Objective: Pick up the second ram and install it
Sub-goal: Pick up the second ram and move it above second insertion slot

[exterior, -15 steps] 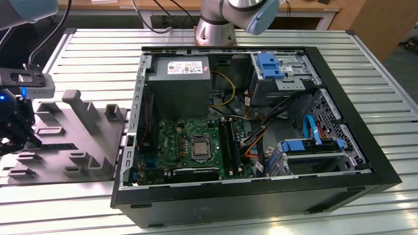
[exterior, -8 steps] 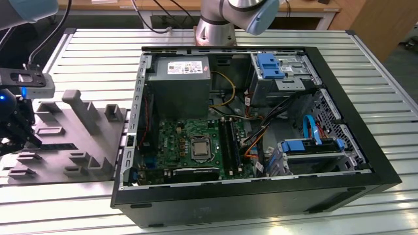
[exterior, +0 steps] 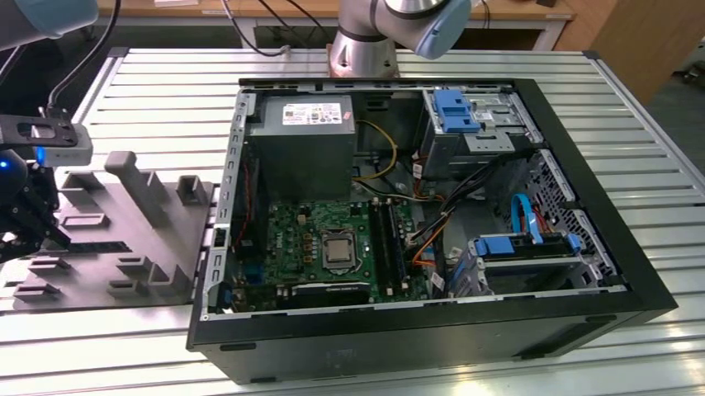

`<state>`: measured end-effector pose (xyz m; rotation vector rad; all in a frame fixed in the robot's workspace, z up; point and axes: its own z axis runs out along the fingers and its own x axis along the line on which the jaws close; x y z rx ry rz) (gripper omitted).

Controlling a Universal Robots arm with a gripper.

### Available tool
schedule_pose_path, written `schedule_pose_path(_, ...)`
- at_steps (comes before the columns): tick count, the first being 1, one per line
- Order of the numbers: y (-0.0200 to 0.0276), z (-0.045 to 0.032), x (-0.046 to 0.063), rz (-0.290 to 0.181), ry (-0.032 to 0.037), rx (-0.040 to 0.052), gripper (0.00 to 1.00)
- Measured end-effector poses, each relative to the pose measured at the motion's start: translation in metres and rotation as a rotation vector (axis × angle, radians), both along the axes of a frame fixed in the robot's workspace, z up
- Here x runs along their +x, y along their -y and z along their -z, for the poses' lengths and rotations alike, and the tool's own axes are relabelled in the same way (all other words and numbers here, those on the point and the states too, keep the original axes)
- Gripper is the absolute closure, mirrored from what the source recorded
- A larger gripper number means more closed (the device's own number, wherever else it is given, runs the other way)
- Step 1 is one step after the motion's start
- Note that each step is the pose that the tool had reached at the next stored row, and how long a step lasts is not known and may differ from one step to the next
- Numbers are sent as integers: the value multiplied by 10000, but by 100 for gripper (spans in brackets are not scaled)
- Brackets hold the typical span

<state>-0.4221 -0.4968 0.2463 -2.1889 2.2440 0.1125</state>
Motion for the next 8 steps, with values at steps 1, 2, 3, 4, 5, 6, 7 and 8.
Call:
schedule_pose_path(1,0,-12,0,0,-2,-2,89)
schedule_pose_path(2,0,-25,0,0,0,0,89)
schedule_pose_path(3,0,-38,0,0,3,2,89)
schedule_pose_path(4,0,-55,0,1,2,2,89)
schedule_pose_path(5,0,-72,0,0,2,2,89)
schedule_pose_path(6,0,-90,0,0,1,2,89)
schedule_pose_path(7,0,-106,0,0,2,2,89)
schedule_pose_path(8,0,-122,0,0,1,2,89)
